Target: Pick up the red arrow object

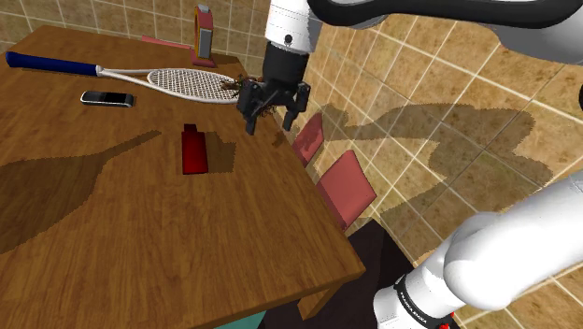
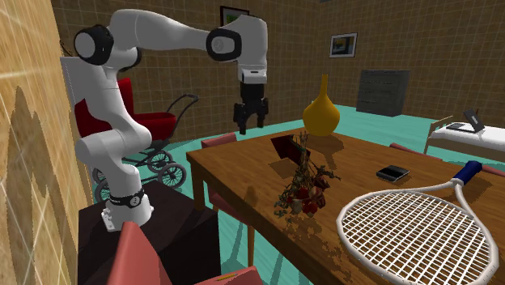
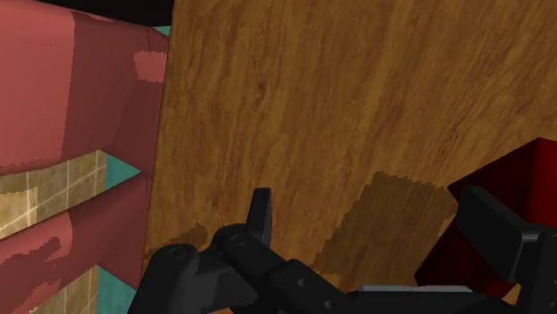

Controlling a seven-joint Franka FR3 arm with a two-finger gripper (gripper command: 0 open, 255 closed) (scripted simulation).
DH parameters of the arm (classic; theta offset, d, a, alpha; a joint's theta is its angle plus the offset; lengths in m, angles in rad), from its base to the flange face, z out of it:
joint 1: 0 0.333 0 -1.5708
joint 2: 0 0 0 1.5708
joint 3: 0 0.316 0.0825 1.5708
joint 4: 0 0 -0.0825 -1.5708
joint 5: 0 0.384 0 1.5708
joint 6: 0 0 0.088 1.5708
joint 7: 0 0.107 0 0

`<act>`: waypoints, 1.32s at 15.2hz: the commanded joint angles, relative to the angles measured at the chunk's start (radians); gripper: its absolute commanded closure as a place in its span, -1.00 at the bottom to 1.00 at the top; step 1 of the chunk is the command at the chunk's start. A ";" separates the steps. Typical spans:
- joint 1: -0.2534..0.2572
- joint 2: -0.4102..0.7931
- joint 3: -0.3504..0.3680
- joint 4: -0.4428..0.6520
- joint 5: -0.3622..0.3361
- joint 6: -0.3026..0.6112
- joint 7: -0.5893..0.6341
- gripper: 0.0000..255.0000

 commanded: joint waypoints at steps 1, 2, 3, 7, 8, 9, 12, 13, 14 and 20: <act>0.009 0.088 0.032 0.081 -0.028 0.001 0.057 -1.00; 0.016 0.130 0.045 0.118 -0.043 0.001 0.084 -1.00; 0.024 0.172 0.057 0.157 -0.060 0.000 0.110 -1.00; 0.075 0.350 0.092 0.334 -0.140 -0.020 0.215 -1.00; 0.092 0.397 0.097 0.384 -0.161 -0.030 0.240 -1.00; 0.112 0.445 0.100 0.438 -0.183 -0.042 0.263 -1.00; 0.142 0.510 0.099 0.501 -0.211 -0.048 0.291 -1.00; 0.141 0.509 0.098 0.485 -0.211 -0.034 0.290 -1.00; 0.139 0.508 0.098 0.471 -0.210 -0.020 0.290 -1.00; 0.134 0.508 0.096 0.408 -0.210 0.041 0.287 -1.00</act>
